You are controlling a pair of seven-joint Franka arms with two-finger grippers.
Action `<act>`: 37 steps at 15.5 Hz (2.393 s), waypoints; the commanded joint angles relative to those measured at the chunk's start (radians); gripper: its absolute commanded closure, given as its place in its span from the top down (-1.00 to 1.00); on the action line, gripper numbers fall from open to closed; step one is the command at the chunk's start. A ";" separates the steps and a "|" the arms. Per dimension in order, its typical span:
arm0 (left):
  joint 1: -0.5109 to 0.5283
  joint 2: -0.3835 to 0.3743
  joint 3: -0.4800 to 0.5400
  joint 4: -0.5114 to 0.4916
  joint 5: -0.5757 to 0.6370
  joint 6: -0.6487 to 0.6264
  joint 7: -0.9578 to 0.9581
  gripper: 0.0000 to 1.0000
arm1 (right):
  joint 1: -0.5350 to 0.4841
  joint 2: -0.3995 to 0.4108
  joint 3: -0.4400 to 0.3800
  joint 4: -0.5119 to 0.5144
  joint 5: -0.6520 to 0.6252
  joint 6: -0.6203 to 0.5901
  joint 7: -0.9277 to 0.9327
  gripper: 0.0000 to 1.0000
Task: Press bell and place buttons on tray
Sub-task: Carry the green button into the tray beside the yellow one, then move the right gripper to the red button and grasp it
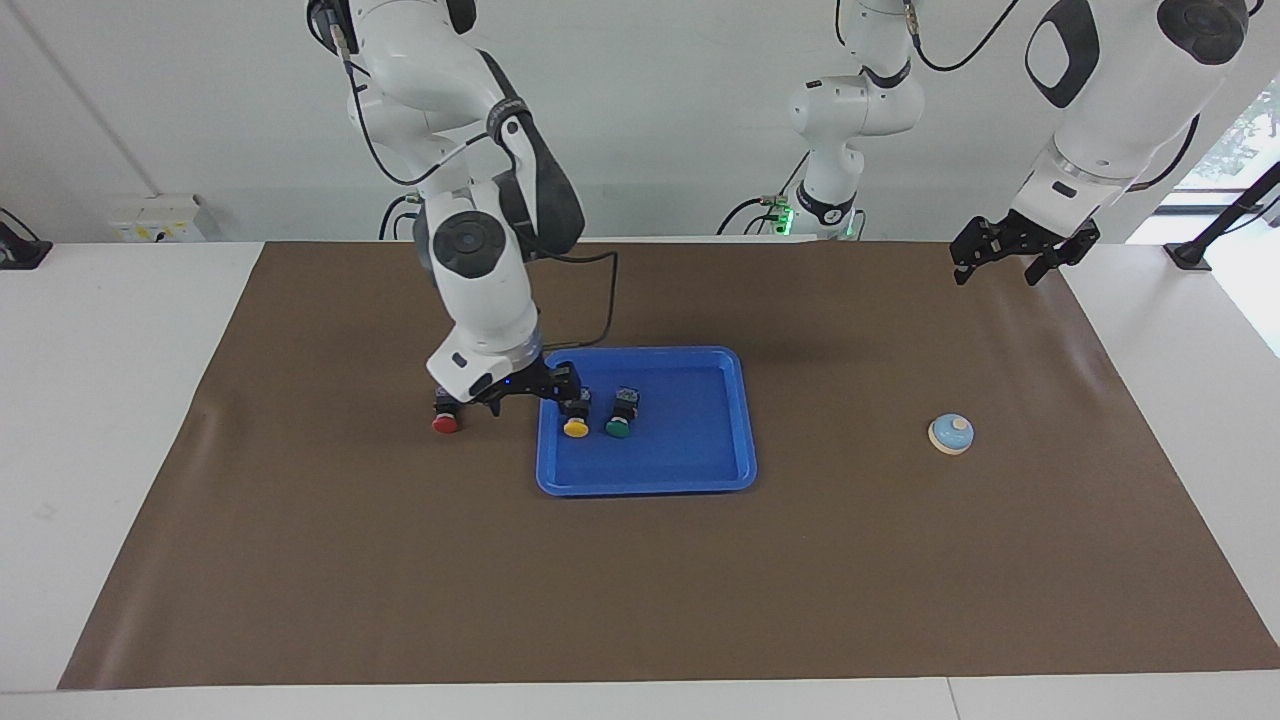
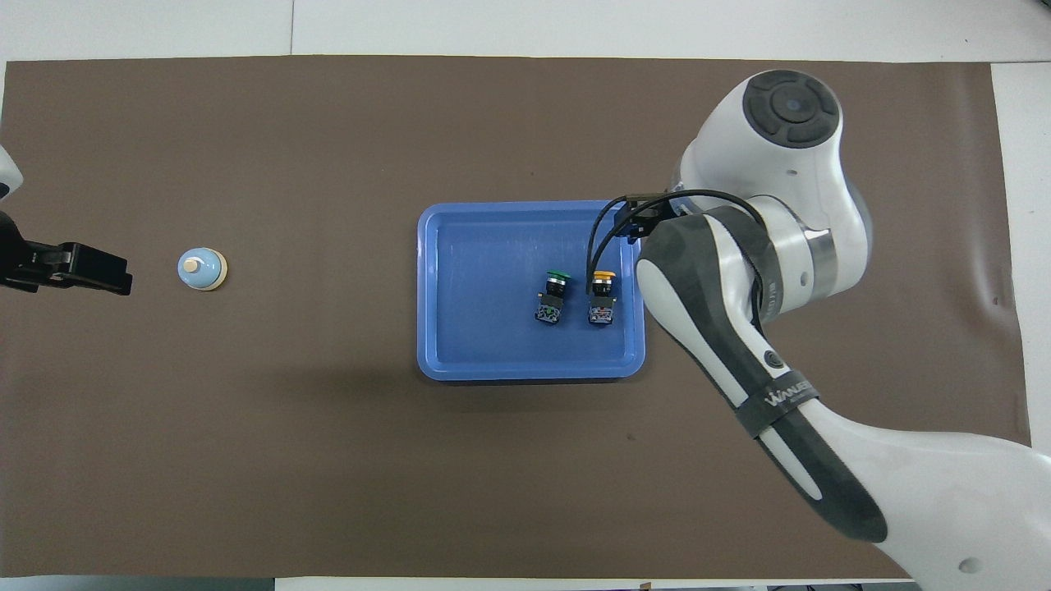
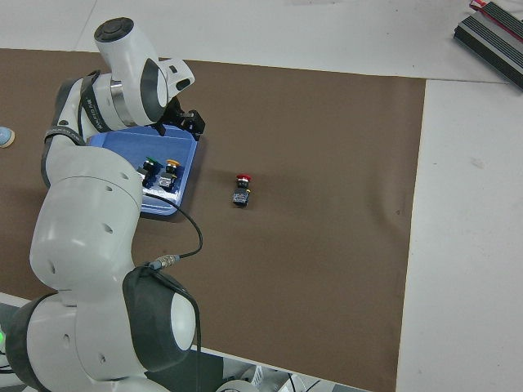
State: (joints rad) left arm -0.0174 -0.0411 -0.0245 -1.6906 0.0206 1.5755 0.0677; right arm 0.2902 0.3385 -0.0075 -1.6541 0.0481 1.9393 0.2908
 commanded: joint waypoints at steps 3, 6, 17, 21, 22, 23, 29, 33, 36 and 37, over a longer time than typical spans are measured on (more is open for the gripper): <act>0.002 -0.016 -0.002 -0.006 0.007 0.001 -0.009 1.00 | -0.118 -0.105 0.014 -0.251 -0.080 0.075 -0.108 1.00; 0.002 -0.016 -0.002 -0.006 0.007 0.003 -0.009 1.00 | -0.158 -0.140 0.015 -0.364 -0.080 0.150 -0.131 1.00; 0.002 -0.016 -0.002 -0.006 0.007 0.003 -0.009 1.00 | -0.169 -0.156 0.017 -0.549 -0.067 0.385 -0.137 1.00; 0.002 -0.016 -0.002 -0.006 0.007 0.003 -0.009 1.00 | -0.169 -0.148 0.017 -0.555 -0.065 0.386 -0.139 1.00; 0.002 -0.016 -0.002 -0.006 0.007 0.003 -0.009 1.00 | -0.169 -0.147 0.017 -0.555 -0.067 0.386 -0.139 0.95; 0.002 -0.016 -0.002 -0.006 0.007 0.003 -0.009 1.00 | -0.171 -0.147 0.017 -0.555 -0.067 0.385 -0.139 0.82; 0.002 -0.016 -0.002 -0.006 0.007 0.001 -0.009 1.00 | -0.157 -0.139 0.017 -0.546 -0.065 0.395 -0.140 -1.00; 0.002 -0.016 -0.002 -0.006 0.007 0.003 -0.009 1.00 | -0.128 -0.092 0.030 -0.367 -0.036 0.286 -0.139 -1.00; 0.002 -0.016 -0.002 -0.006 0.007 0.003 -0.009 1.00 | -0.066 -0.055 0.029 -0.204 0.077 0.155 -0.107 -1.00; 0.002 -0.016 -0.002 -0.006 0.007 0.001 -0.009 1.00 | -0.034 -0.038 0.030 -0.175 0.081 0.139 -0.043 -1.00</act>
State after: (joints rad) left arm -0.0174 -0.0411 -0.0245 -1.6906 0.0206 1.5755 0.0677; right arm 0.2116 0.2370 0.0179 -1.9424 0.0972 2.1412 0.1767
